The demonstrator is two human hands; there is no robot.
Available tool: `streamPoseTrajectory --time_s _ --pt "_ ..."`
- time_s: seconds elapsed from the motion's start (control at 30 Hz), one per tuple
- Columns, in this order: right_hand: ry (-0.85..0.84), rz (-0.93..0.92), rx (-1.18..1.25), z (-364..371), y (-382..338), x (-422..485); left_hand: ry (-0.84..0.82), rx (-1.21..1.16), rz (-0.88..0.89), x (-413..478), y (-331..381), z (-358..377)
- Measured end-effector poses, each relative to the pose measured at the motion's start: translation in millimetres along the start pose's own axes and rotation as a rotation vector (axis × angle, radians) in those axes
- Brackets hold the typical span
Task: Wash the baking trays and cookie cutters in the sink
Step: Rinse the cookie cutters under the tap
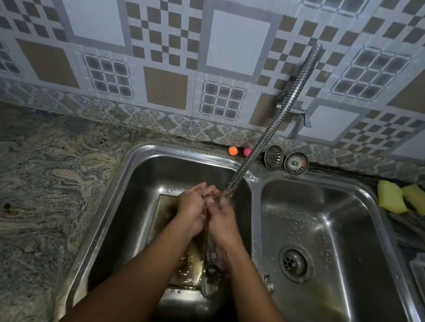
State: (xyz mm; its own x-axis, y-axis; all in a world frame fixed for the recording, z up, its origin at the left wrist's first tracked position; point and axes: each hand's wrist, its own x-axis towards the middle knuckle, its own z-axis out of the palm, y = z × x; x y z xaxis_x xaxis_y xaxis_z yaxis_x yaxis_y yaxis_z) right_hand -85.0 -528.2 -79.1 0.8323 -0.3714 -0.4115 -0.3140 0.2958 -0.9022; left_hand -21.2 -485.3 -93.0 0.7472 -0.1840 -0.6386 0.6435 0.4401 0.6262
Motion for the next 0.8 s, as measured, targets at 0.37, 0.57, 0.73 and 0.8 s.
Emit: streamPoseTrajectory --time_s 0.37,0.57,0.73,0.8 --pt "0.323 0.135 0.128 -19 -12 6 -0.191 0.384 0.111 -25 -11 14" --pt "0.298 0.005 0.178 -10 -10 -1 -0.132 0.352 0.173 -22 -10 6" --pt "0.341 -0.151 -0.086 -1 -4 4 0.026 0.383 0.276 -14 -17 -3" --pt "0.412 -0.054 0.004 -4 -4 11 -0.057 0.487 0.313 -15 -23 -5"
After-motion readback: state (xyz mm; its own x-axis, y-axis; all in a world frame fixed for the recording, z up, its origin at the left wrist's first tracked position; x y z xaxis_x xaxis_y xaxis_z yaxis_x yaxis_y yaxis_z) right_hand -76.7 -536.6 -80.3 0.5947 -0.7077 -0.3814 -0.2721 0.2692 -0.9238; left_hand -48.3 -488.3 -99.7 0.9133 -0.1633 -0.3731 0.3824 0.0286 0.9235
